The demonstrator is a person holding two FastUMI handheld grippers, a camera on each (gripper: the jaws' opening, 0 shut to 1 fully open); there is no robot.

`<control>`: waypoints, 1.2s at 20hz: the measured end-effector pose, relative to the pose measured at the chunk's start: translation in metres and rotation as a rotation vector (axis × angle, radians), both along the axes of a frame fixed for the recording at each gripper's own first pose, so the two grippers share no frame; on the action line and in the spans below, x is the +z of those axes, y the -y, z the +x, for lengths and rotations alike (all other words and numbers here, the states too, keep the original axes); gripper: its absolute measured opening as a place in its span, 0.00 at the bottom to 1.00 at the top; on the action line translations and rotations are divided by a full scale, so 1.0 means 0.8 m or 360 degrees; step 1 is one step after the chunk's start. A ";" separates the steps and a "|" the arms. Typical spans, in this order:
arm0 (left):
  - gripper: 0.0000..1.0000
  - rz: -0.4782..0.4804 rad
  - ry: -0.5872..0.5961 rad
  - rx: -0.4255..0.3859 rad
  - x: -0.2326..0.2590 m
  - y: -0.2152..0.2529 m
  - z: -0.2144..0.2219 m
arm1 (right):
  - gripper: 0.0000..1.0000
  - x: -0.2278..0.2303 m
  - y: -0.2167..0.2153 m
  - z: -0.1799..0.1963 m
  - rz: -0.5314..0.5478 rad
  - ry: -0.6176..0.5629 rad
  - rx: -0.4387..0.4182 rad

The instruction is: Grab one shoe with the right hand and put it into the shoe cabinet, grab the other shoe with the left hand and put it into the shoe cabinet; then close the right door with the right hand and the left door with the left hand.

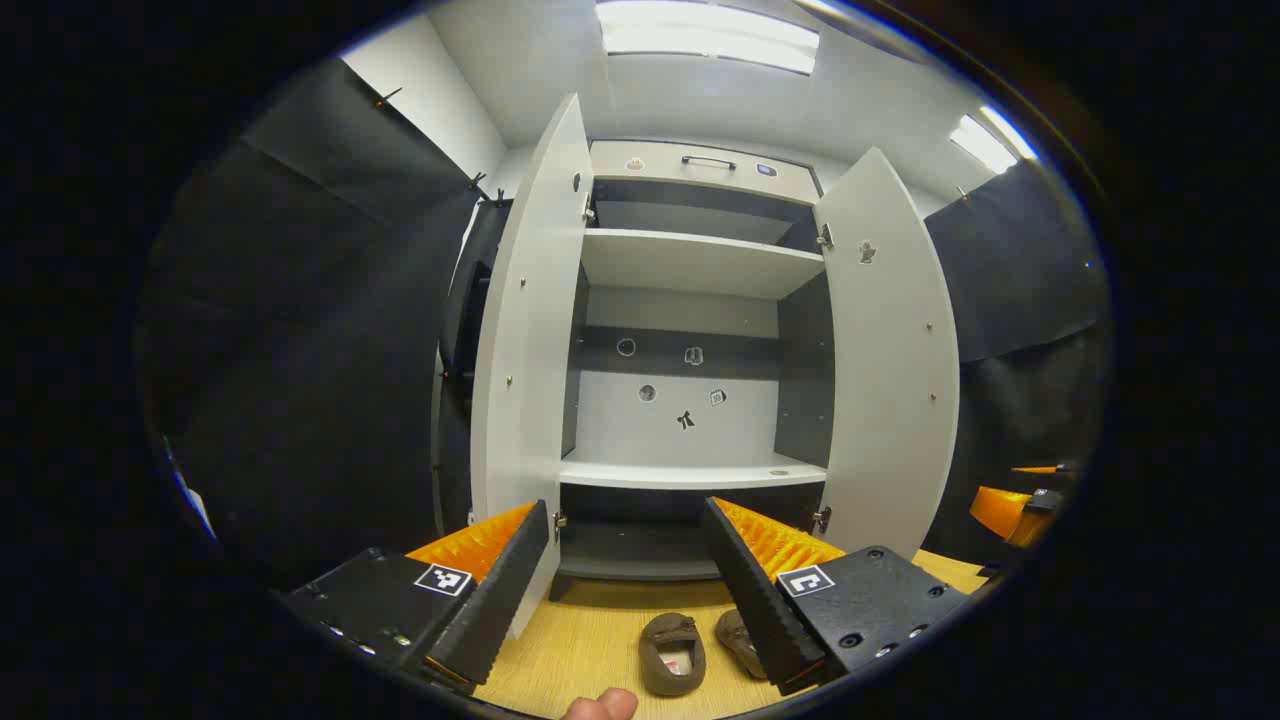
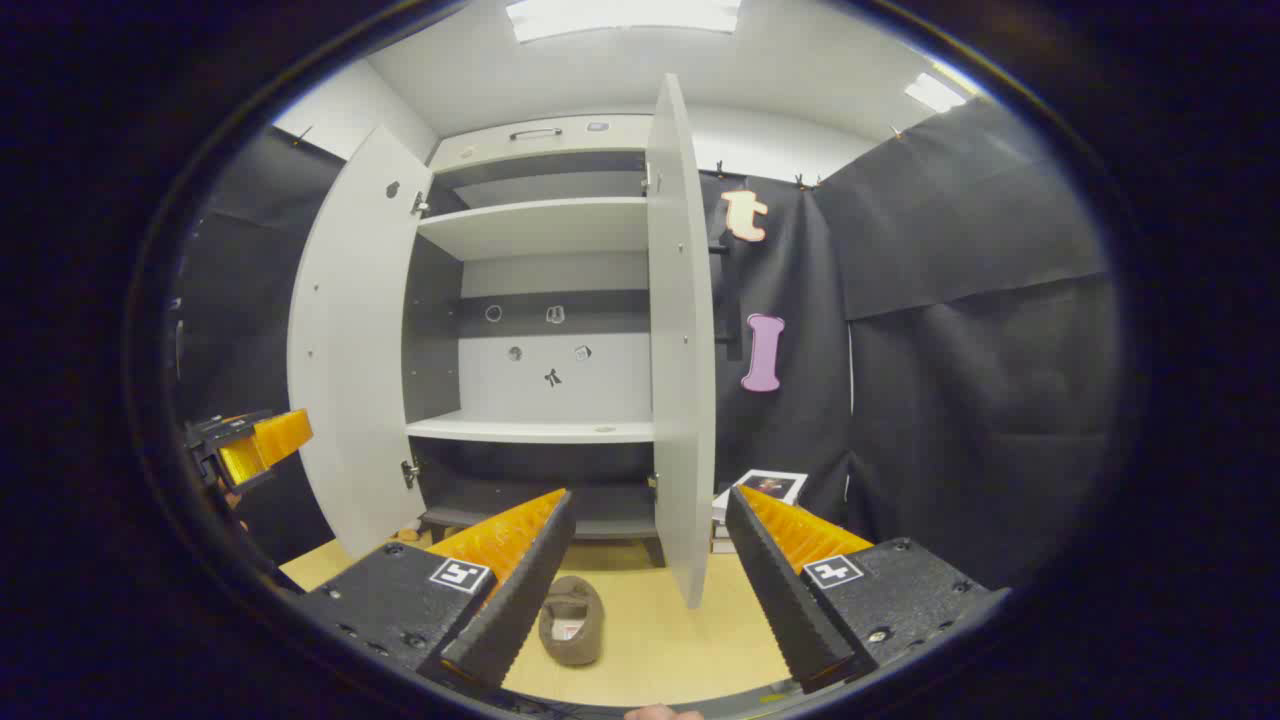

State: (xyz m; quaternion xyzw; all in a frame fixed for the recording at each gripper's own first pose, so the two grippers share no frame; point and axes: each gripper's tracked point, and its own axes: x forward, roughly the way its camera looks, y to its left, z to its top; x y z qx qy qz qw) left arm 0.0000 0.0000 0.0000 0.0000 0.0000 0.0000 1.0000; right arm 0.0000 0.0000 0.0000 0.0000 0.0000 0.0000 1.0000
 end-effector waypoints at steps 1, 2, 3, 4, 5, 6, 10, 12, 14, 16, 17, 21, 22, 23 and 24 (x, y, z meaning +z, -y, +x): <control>0.95 -0.0001 0.0000 -0.0008 0.001 0.003 0.000 | 0.95 -0.001 -0.001 0.004 0.0008 -0.0007 0.0007; 0.95 0.0003 -0.0001 -0.0012 0.000 0.005 0.000 | 0.99 -0.002 -0.002 0.006 0.0014 -0.0014 0.0013; 0.95 0.0009 0.0002 -0.0013 0.000 0.004 0.002 | 0.99 -0.003 -0.004 0.009 0.0017 -0.0013 0.0020; 0.95 0.0014 0.0004 -0.0015 -0.001 0.005 0.003 | 0.95 -0.001 -0.005 0.011 0.0014 -0.0006 0.0020; 0.95 0.0015 -0.0004 -0.0019 -0.003 0.007 0.006 | 0.95 -0.002 -0.006 0.013 0.0005 -0.0006 0.0023; 0.95 0.0011 -0.0014 -0.0025 -0.006 0.009 0.007 | 0.99 -0.002 -0.007 0.014 -0.0006 -0.0006 0.0026; 0.95 -0.0002 -0.0023 -0.0024 -0.010 0.010 0.010 | 0.99 0.001 -0.017 0.017 -0.0033 0.0002 0.0051; 0.95 0.0002 -0.0014 -0.0024 -0.008 0.010 0.010 | 0.95 0.005 -0.020 0.016 -0.0043 0.0016 0.0059; 0.95 0.0008 -0.0012 -0.0022 -0.008 0.010 0.010 | 0.99 0.009 -0.022 0.015 -0.0050 0.0027 0.0063; 0.95 0.0007 -0.0012 -0.0020 -0.009 0.011 0.010 | 0.99 0.012 -0.023 0.016 -0.0055 0.0041 0.0062; 0.95 0.0009 -0.0014 -0.0017 -0.009 0.011 0.010 | 0.99 0.012 -0.023 0.015 -0.0059 0.0044 0.0064; 0.95 0.0010 -0.0029 -0.0022 -0.011 0.012 0.011 | 0.99 0.006 -0.033 0.017 -0.0085 0.0020 0.0095; 0.95 0.0014 -0.0029 -0.0022 -0.011 0.012 0.010 | 0.99 0.004 -0.034 0.019 -0.0087 0.0008 0.0097; 0.95 0.0017 -0.0028 -0.0020 -0.012 0.012 0.011 | 0.99 0.002 -0.037 0.021 -0.0089 -0.0005 0.0110; 0.95 0.0020 -0.0026 -0.0016 -0.012 0.012 0.011 | 0.99 0.001 -0.041 0.023 -0.0089 -0.0014 0.0124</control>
